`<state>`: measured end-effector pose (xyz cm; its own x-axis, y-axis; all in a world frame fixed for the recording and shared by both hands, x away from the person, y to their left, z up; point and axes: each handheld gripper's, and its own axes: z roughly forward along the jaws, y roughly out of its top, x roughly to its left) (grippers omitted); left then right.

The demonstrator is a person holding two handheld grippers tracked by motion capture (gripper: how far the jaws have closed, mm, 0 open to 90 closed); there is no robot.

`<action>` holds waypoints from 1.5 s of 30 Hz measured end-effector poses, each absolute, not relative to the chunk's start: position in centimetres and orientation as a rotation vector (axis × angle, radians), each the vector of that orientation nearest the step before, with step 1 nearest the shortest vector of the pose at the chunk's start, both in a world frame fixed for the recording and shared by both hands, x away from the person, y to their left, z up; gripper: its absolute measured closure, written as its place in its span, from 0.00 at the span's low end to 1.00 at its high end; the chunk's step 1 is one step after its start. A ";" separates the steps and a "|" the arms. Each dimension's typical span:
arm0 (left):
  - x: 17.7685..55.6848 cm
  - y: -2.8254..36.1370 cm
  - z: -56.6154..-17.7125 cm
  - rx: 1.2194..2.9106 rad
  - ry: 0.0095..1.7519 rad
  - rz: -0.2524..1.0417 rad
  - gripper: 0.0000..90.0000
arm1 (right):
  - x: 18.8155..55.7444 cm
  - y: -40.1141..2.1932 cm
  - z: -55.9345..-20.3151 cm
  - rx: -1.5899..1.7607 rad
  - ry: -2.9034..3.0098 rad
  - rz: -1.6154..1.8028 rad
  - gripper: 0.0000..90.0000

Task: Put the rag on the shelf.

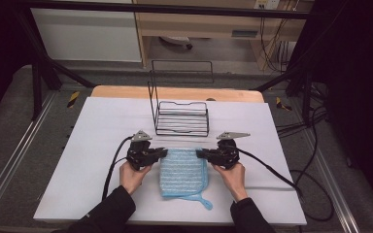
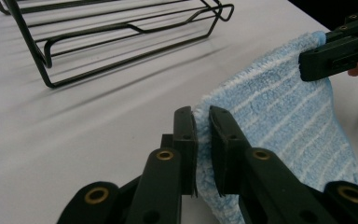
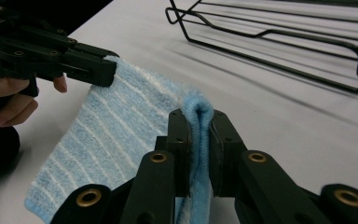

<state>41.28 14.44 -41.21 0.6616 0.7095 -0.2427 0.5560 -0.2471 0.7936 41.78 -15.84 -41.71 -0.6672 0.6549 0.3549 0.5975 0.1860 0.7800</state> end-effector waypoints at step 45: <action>39.0 15.2 -36.1 1.776 0.855 0.276 0.90 | 38.8 -16.3 -36.1 1.006 2.162 1.639 0.91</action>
